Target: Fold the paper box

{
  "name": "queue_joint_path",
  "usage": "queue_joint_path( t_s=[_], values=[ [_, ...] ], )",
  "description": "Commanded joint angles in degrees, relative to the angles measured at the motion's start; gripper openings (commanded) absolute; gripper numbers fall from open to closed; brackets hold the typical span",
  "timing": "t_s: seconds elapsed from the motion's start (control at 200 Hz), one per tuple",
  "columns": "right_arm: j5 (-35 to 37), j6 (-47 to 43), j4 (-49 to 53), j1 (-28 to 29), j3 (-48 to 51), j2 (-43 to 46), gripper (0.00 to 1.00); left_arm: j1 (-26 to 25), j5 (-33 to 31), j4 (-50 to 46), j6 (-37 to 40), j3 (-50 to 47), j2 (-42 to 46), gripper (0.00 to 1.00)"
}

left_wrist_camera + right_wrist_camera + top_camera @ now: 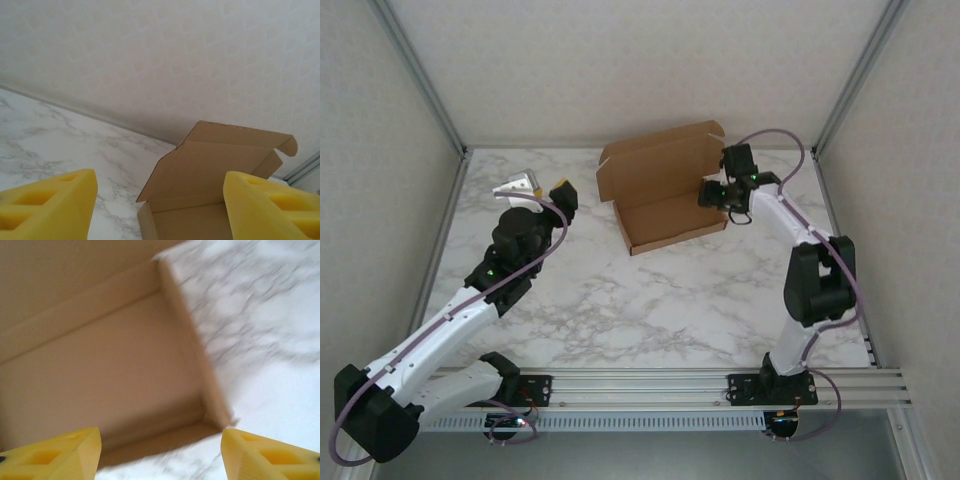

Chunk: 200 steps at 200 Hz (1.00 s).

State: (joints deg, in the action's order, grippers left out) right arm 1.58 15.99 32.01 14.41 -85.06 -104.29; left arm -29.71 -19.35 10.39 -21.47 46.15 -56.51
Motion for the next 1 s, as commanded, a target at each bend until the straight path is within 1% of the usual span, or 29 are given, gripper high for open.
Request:
queue_joint_path(
  t_s=[0.0,0.06,0.14,0.315,0.401,0.526,0.636,0.726,0.896,0.981,0.996],
  values=[
    [4.3,-2.9,5.0,-2.0,-5.6,-7.2,0.66,0.7,-0.2,0.7,-0.2,-0.9,0.2,0.68],
    [4.2,-3.8,6.4,-2.7,-8.6,-10.3,0.65,0.8,0.0,1.2,0.1,-1.4,0.4,0.68],
    [3.5,-5.4,7.8,-3.0,-12.1,-13.9,0.62,0.9,0.0,1.6,0.2,-1.8,0.4,0.68],
    [1.4,-5.7,9.2,-2.8,-15.9,-18.5,0.51,1.0,0.4,2.5,0.5,-2.5,0.3,0.68],
    [0.7,-5.8,8.6,-2.5,-16.0,-19.3,0.43,1.0,0.8,3.0,0.5,-2.8,0.2,0.68],
    [1.7,-5.8,9.0,-1.8,-16.6,-20.8,0.31,1.1,1.2,3.4,0.2,-3.0,0.0,0.68],
    [4.8,-6.6,9.2,-0.7,-16.8,-21.6,0.25,1.1,1.3,3.8,0.0,-3.4,0.2,0.68],
    [9.0,-7.9,9.7,0.7,-17.3,-22.6,0.23,1.1,1.6,4.0,-0.2,-3.7,0.3,0.69],
    [17.9,-10.1,10.7,3.0,-18.3,-23.9,0.08,1.1,1.7,3.9,-0.4,-4.0,0.6,0.69],
    [22.5,-12.6,10.9,4.7,-18.2,-24.3,0.06,1.1,1.7,3.9,-0.5,-4.0,0.8,0.69],
    [23.6,-13.0,11.0,5.0,-18.2,-24.4,0.04,1.1,1.8,4.0,-0.5,-4.0,0.9,0.69]
  ],
)
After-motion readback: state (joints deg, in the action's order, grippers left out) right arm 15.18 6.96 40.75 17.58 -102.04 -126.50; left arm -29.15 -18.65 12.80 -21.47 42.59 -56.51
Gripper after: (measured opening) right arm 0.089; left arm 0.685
